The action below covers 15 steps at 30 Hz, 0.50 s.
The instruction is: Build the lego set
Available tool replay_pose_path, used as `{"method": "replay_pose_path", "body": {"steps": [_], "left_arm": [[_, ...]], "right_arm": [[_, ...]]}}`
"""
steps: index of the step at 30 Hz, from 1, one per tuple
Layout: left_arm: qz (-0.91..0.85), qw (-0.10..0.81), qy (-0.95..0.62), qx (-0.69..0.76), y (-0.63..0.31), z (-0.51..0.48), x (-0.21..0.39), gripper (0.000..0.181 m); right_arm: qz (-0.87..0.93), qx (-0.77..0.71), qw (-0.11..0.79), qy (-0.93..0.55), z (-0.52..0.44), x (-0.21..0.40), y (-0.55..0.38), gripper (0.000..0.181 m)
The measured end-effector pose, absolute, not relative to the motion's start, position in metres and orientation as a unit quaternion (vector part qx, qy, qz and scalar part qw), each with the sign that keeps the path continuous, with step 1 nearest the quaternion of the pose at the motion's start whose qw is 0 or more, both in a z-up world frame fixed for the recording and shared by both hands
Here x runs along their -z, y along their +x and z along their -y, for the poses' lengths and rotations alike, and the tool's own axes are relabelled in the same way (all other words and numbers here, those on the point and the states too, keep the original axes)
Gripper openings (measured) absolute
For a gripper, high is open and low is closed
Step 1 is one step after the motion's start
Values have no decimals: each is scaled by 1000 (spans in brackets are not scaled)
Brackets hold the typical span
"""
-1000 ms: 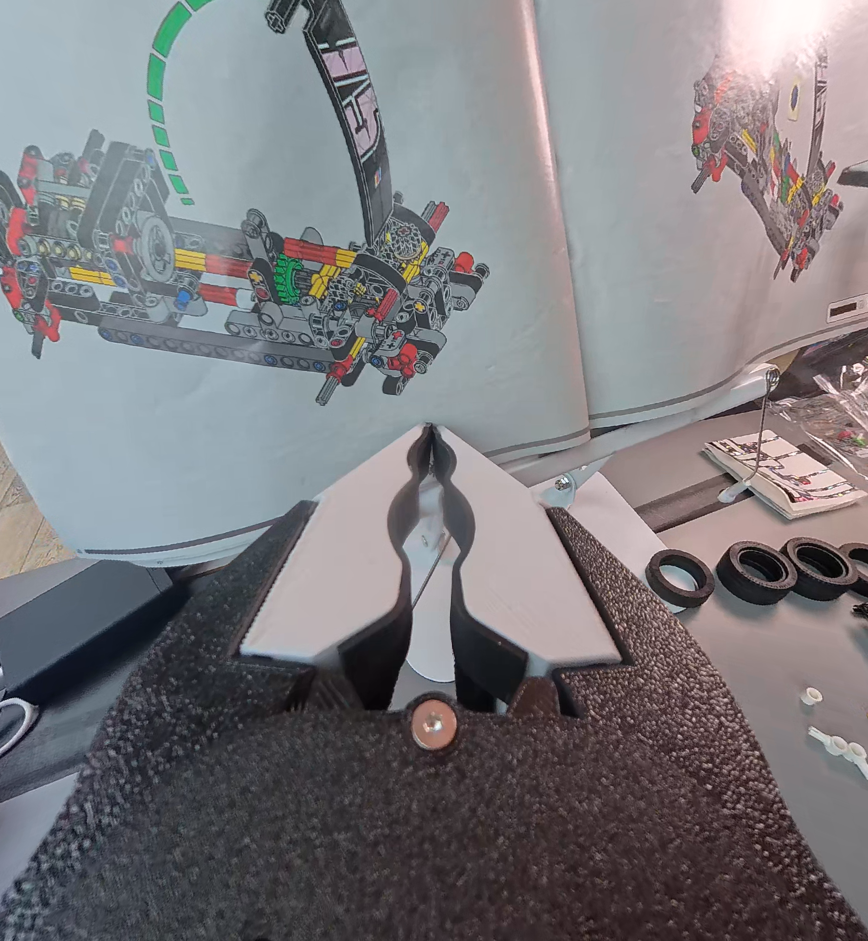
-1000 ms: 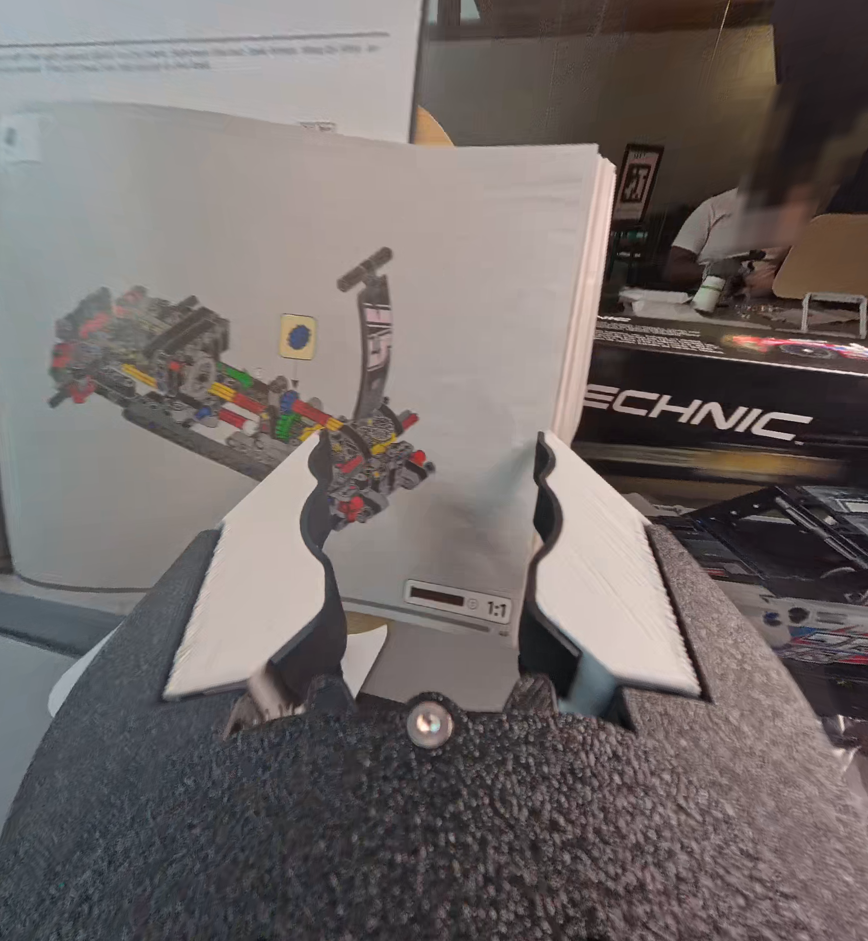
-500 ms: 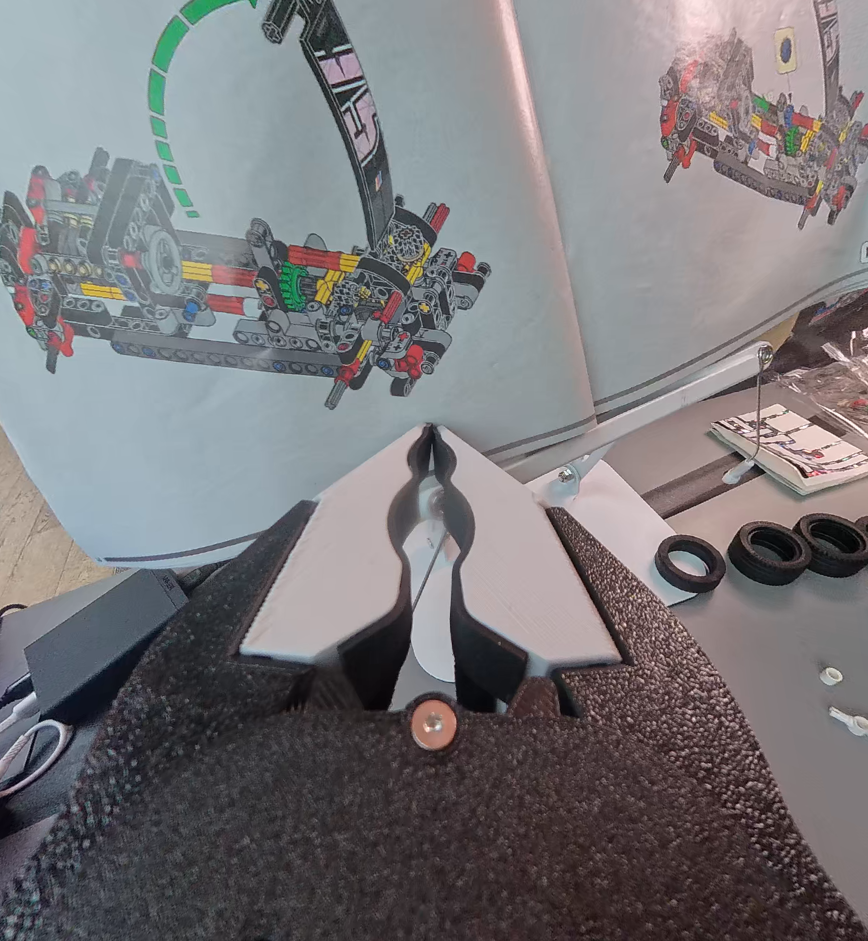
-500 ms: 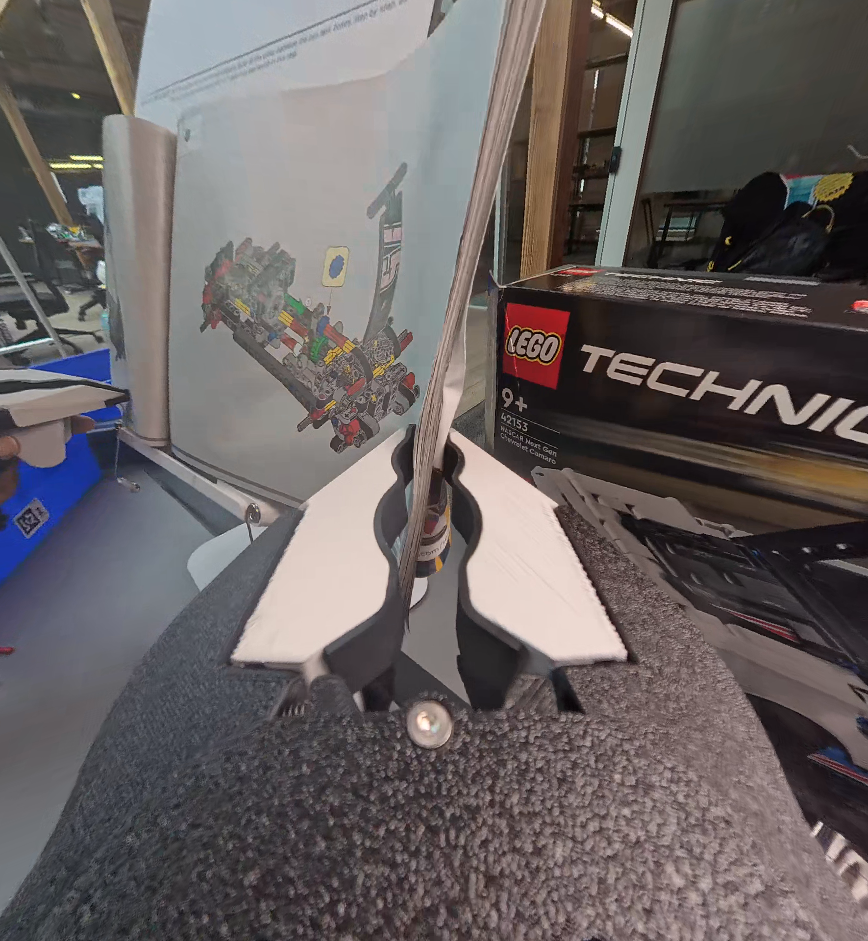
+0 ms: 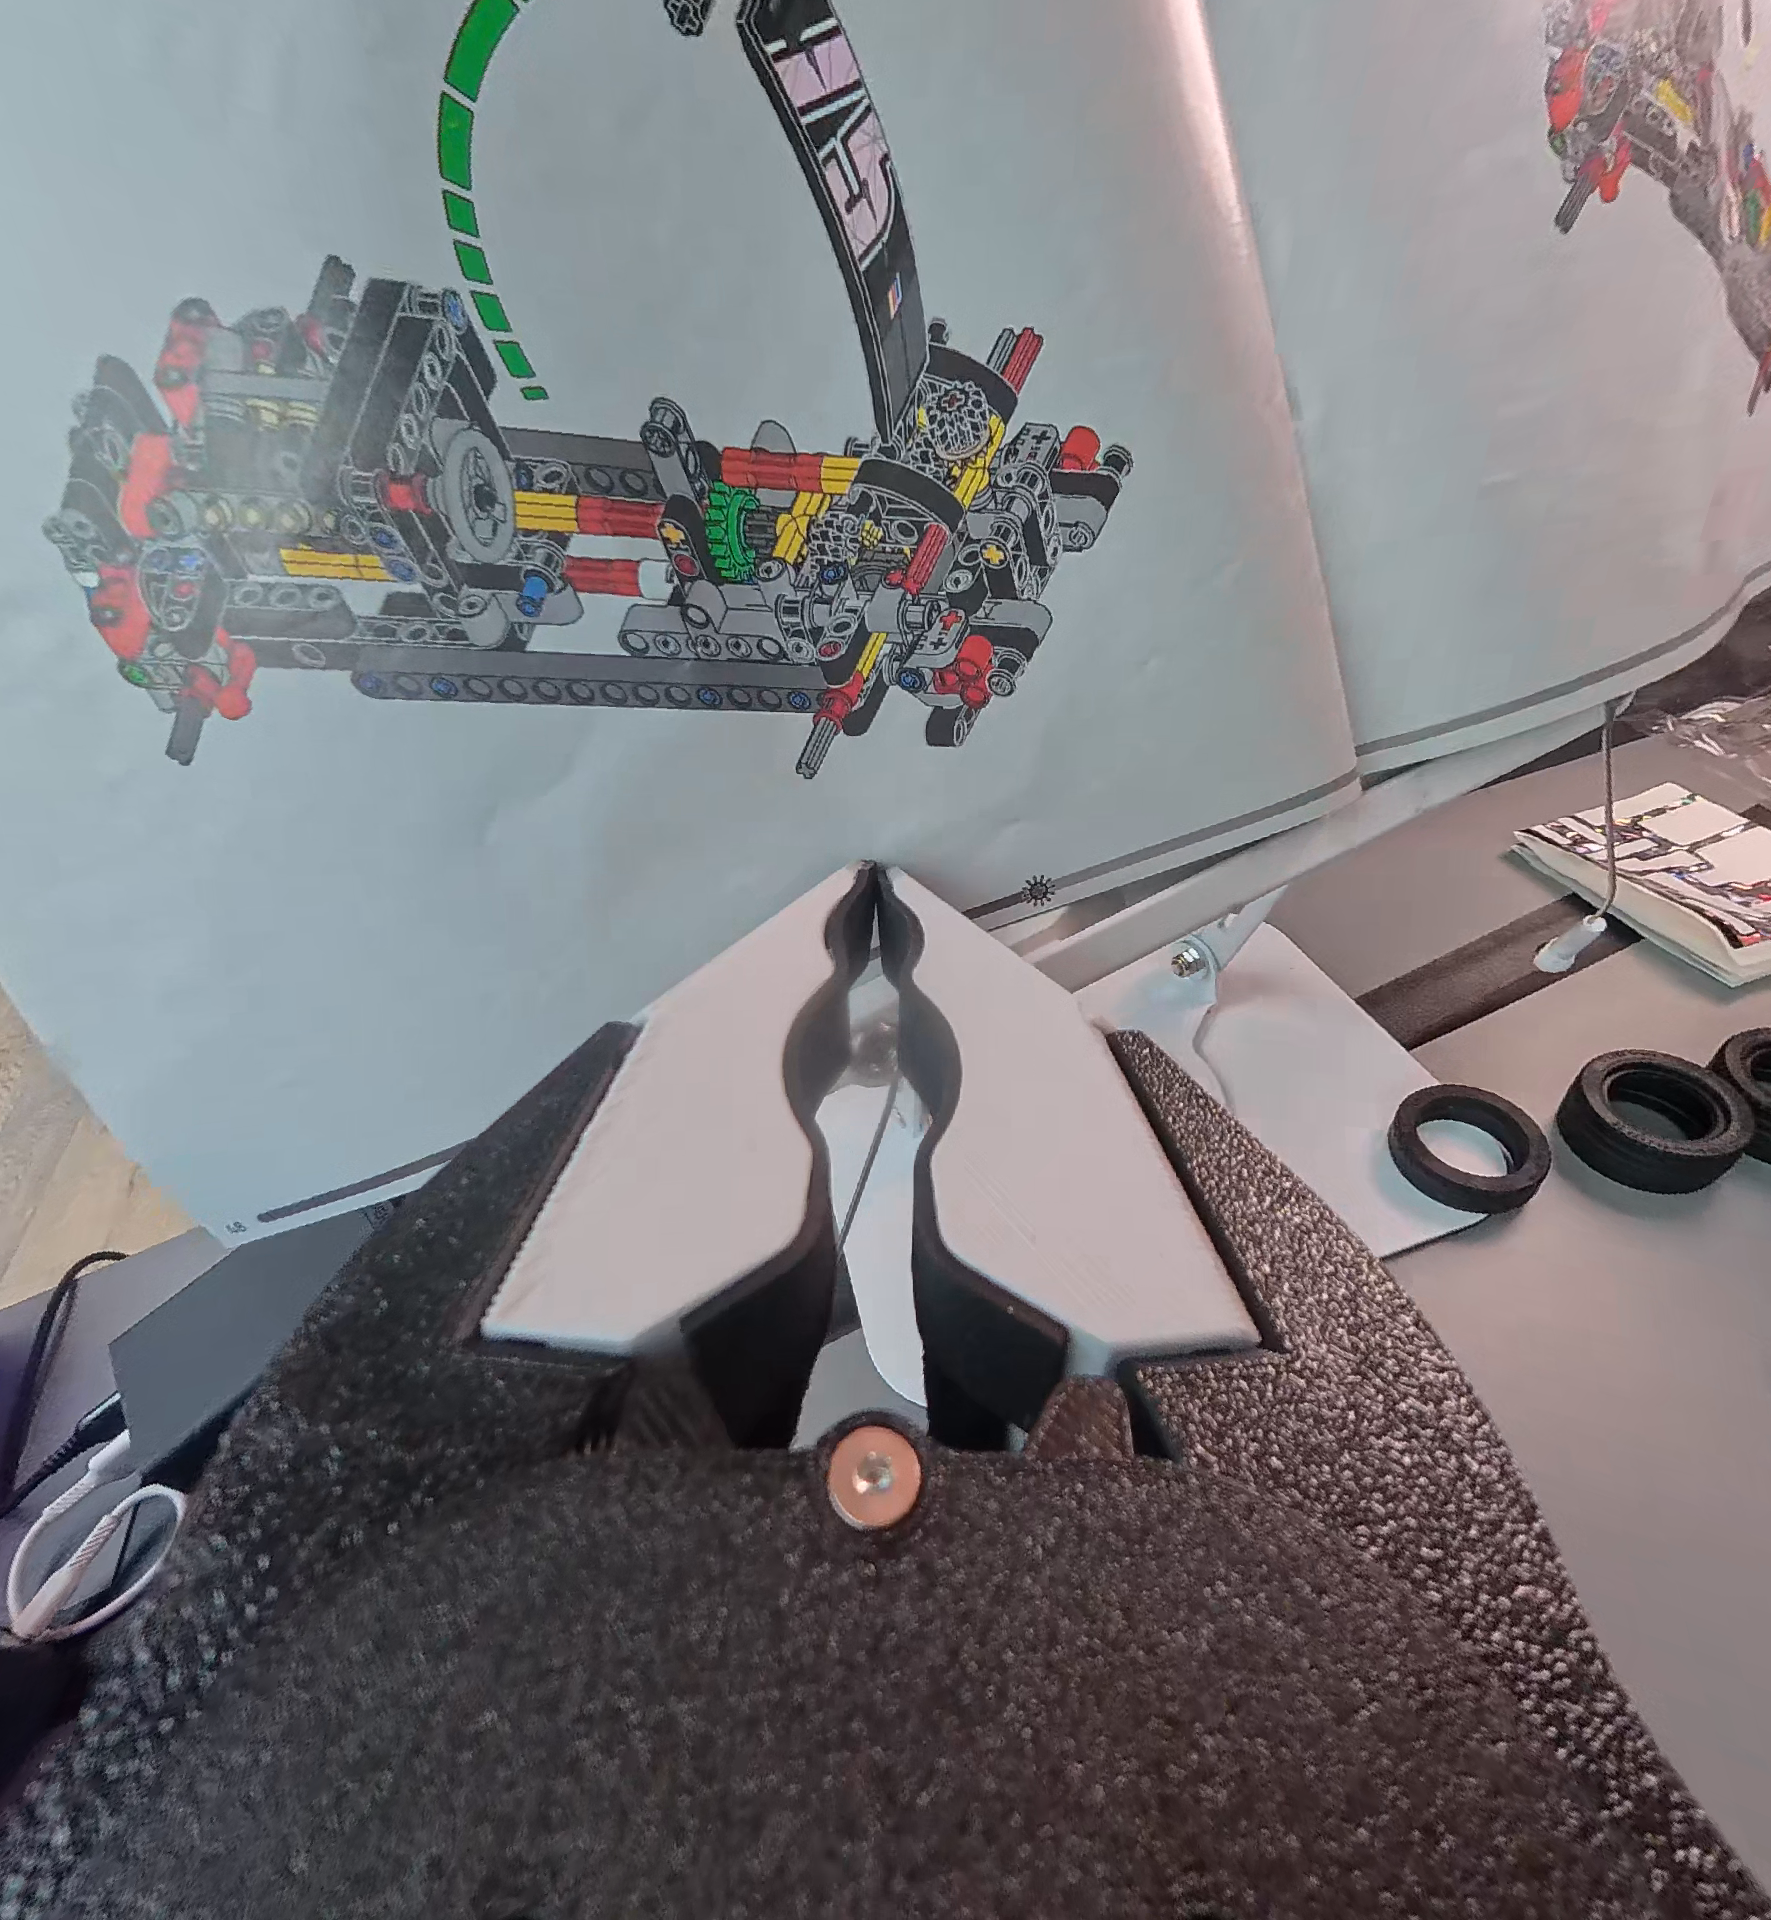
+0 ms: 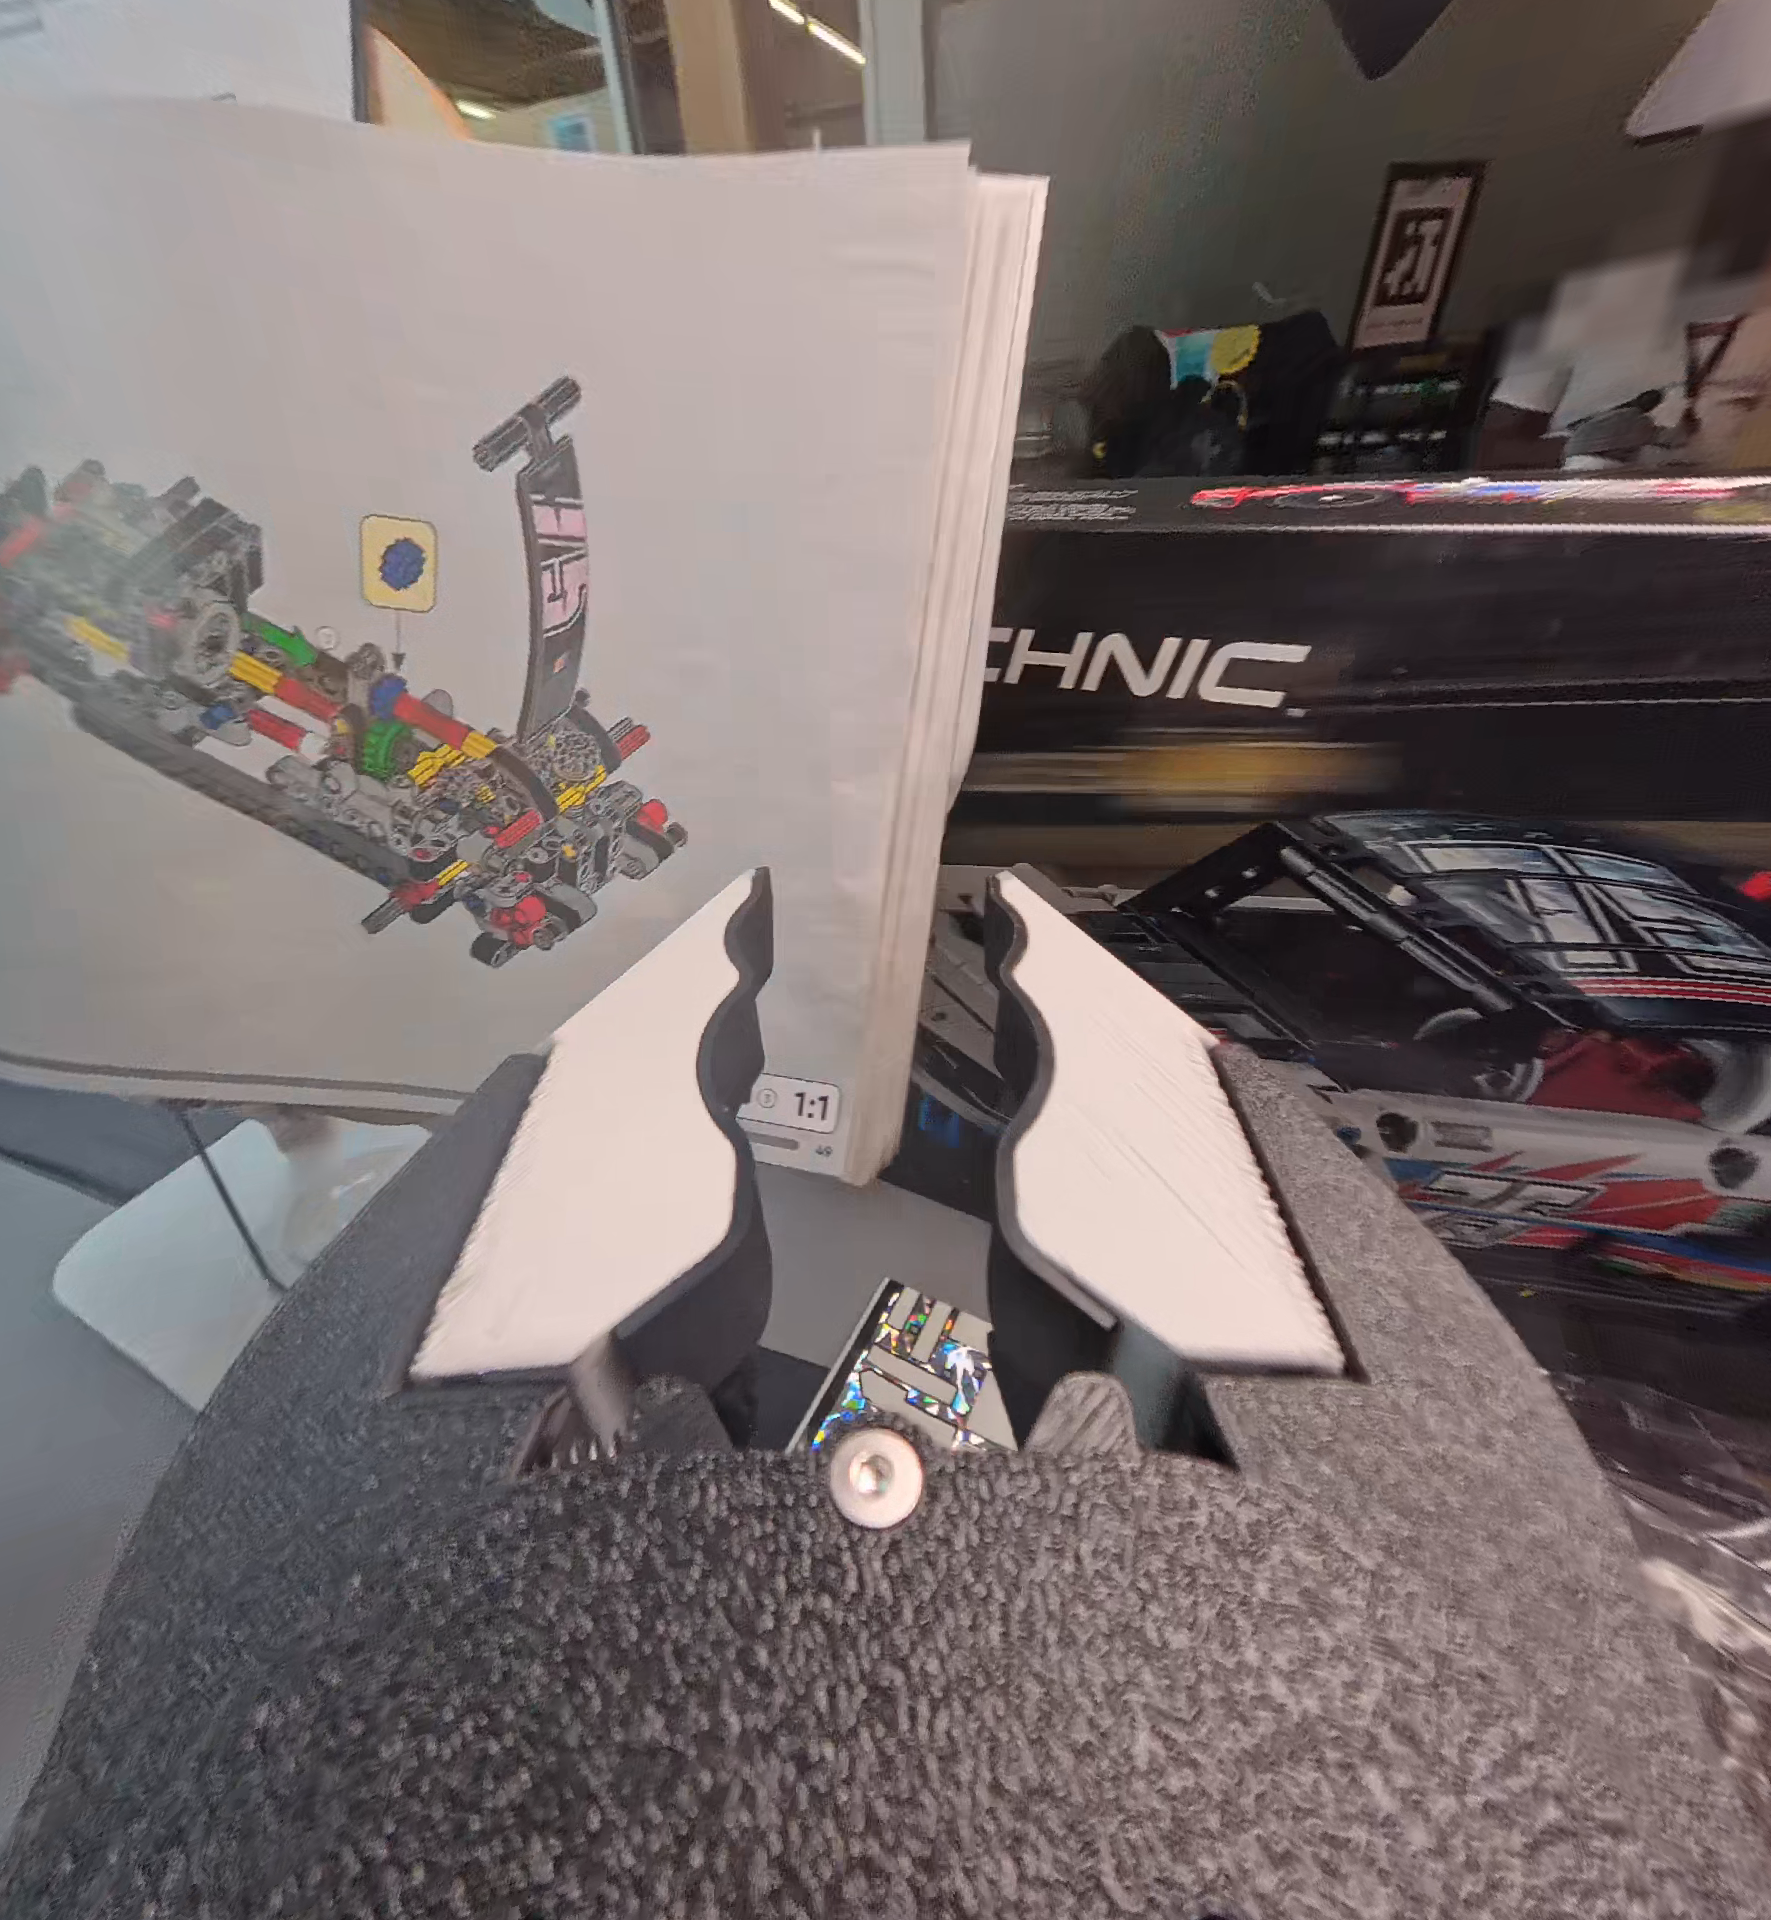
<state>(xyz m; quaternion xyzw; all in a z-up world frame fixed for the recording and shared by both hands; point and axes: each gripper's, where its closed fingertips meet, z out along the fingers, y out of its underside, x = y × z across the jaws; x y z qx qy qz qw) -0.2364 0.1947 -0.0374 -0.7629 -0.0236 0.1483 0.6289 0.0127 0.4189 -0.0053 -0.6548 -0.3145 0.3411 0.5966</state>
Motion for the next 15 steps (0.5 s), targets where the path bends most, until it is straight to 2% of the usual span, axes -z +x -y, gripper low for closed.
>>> {"method": "replay_pose_path", "body": {"steps": [1,5,8,11,15], "left_arm": [[22,628,-763,-152,-237,-194,38,0],[21,632,-760,-150,-239,-192,38,0],[22,633,-758,-152,-239,-192,38,0],[28,635,-757,-149,-240,-192,38,0],[18,630,-758,-167,-241,-191,39,0]], "right_arm": [[299,-308,617,-659,-421,1,20,46],[332,-217,714,-577,-368,-38,14,42],[414,-265,688,-534,-290,-42,-38,36],[514,-255,655,-492,-219,-21,-88,31],[560,-169,621,-522,-225,27,-117,31]]}}
